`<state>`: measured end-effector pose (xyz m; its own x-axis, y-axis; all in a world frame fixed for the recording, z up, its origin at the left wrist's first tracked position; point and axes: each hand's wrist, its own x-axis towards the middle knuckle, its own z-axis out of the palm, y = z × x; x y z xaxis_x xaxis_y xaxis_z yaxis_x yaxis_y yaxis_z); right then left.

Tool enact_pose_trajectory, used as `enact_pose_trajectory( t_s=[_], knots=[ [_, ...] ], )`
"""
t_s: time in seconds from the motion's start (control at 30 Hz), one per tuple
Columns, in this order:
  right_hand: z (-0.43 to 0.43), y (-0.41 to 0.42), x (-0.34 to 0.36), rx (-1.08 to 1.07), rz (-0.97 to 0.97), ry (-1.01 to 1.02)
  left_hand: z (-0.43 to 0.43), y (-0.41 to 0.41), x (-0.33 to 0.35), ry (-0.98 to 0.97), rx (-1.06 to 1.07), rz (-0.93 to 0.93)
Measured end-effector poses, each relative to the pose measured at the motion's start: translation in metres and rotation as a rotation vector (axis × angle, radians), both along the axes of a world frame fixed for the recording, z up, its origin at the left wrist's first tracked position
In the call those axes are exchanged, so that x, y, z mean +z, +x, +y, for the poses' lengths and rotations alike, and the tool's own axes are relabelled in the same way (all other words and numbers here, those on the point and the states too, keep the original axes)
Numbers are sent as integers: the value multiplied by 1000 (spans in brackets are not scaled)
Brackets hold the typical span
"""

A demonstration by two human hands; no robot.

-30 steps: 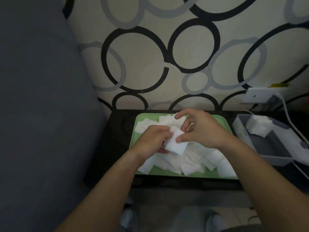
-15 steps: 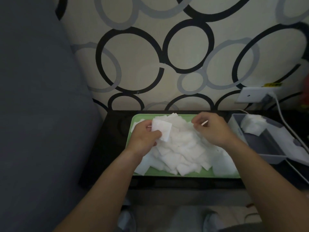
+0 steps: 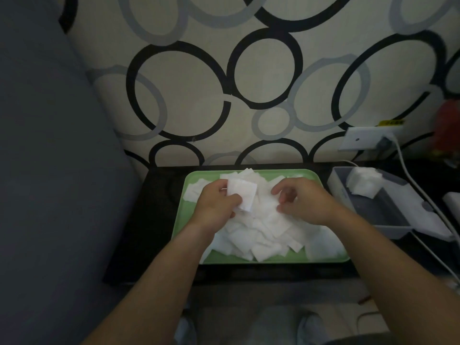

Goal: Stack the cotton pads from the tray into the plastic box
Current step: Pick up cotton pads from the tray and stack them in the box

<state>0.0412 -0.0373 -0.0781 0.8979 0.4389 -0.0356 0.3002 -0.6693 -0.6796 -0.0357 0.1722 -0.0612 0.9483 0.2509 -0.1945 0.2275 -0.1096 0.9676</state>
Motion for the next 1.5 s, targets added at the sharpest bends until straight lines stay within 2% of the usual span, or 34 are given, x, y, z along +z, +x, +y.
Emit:
enact_pose_trajectory(
  t_s=[0.2, 0.3, 0.43, 0.57, 0.67, 0.8, 0.97, 1.13, 1.27, 1.43, 1.5],
  knots=[
    [-1, -2, 5, -6, -93, -16, 0, 3, -1, -7, 25, -9],
    [8, -3, 3, -10, -234, -130, -1, 4, -1, -2, 34, -6],
    [17, -3, 0, -32, -222, -262, -1, 3, -1, 8, 23, -4],
    [18, -2, 1, -122, -230, -81, 2, 3, -1, 1, 41, -14],
    [16, -5, 10, -210, -177, 204, 4, 5, -2, 2, 62, -17],
    [17, -15, 30, -232, 111, 577, 4, 6, -2, -12, 62, -19],
    [23, -26, 39, -135, 424, 787, -6, 3, 2, -78, 8, -60],
    [25, -28, 44, -95, 664, 1049, -14, 1, 4, -173, 68, -65],
    [22, -25, 41, -134, 668, 1079, -18, 0, 9, -261, 46, -39],
    [25, -22, 32, -213, 518, 845, -24, 0, 9, -336, 9, 18],
    [27, -21, 31, -242, 509, 835, -25, 1, 7, -346, 16, 26]
  ],
)
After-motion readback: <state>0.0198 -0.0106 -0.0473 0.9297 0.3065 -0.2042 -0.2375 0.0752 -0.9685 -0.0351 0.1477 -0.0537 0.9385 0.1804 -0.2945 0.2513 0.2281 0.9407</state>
